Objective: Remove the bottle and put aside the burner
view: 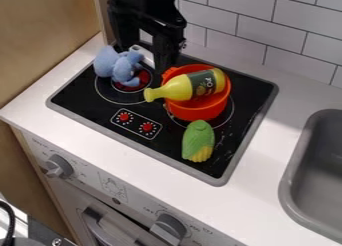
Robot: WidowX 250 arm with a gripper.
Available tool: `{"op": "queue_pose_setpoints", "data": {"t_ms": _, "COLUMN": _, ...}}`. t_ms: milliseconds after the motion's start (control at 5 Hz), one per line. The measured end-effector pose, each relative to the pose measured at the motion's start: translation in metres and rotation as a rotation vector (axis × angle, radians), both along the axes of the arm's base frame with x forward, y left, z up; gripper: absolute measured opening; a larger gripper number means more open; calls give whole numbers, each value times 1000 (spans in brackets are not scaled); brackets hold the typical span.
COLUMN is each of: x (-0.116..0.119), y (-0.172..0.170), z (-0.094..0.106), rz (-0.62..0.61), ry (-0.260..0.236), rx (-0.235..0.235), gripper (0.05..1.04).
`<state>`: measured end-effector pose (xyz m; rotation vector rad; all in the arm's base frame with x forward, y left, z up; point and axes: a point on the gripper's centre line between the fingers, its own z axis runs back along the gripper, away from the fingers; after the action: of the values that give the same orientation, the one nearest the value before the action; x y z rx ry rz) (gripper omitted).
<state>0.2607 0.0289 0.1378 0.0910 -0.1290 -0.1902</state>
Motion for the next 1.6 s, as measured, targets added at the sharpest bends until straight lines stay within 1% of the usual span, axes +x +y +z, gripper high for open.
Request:
{"op": "queue_pose_setpoints", "data": {"t_ms": 200, "x": -2, "y": 0, "z": -7, "rz": 0, "ry": 28, "rx": -2, "gripper": 1000}}
{"op": "queue_pose_setpoints", "data": {"t_ms": 600, "x": -2, "y": 0, "z": -7, "rz": 0, "ry": 26, "rx": -2, "gripper": 1000}}
{"op": "queue_pose_setpoints", "data": {"t_ms": 800, "x": -1, "y": -1, "z": -7, "rz": 4, "ry": 18, "rx": -3, "gripper": 1000}}
{"op": "queue_pose_setpoints", "data": {"t_ms": 1000, "x": 12, "y": -8, "z": -24, "rz": 25, "ry": -24, "rx": 8, "gripper": 1000}}
{"op": "queue_pose_setpoints", "data": {"t_ms": 1200, "x": 25, "y": -14, "z": -41, "rz": 31, "ry": -96, "rx": 29, "gripper": 1000}}
{"op": "queue_pose_setpoints", "data": {"t_ms": 1400, "x": 36, "y": -18, "z": -52, "rz": 45, "ry": -130, "rx": 39, "gripper": 1000}}
{"op": "queue_pose_setpoints", "data": {"t_ms": 1600, "x": 40, "y": -24, "z": -60, "rz": 70, "ry": -133, "rx": 39, "gripper": 1000}}
